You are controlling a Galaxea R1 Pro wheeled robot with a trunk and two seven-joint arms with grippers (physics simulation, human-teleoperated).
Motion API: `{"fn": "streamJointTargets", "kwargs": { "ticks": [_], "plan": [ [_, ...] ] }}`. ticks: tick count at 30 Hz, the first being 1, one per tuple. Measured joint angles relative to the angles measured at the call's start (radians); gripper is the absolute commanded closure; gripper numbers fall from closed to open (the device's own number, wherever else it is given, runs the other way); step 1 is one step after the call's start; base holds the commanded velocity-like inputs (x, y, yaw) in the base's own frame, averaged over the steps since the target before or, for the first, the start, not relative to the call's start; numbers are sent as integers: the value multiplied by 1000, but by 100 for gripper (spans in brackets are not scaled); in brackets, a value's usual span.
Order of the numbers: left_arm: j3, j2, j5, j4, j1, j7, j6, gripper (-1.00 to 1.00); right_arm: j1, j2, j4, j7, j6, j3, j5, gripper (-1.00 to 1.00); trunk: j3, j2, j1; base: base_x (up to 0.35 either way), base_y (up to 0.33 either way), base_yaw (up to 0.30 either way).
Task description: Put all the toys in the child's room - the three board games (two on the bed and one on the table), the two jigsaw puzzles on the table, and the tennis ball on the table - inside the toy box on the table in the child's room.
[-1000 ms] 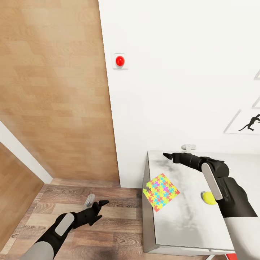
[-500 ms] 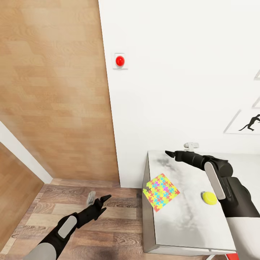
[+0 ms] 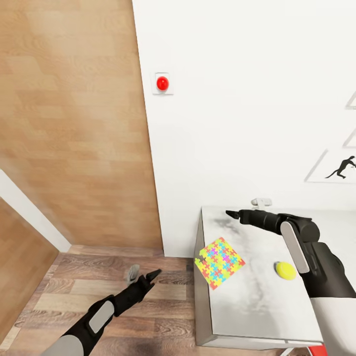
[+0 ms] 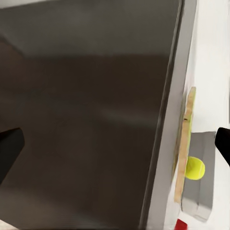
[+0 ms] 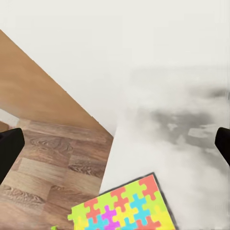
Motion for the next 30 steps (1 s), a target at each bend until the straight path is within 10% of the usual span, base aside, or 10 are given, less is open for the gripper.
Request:
{"fn": "streamJointTargets", "kwargs": {
  "ticks": [30],
  "plan": [
    [-43,-3,-1,44,-1,-38,-120,-100,4,1,0,0,43,0,-3,-100,0,0,0,0,0,-79]
  ]
}}
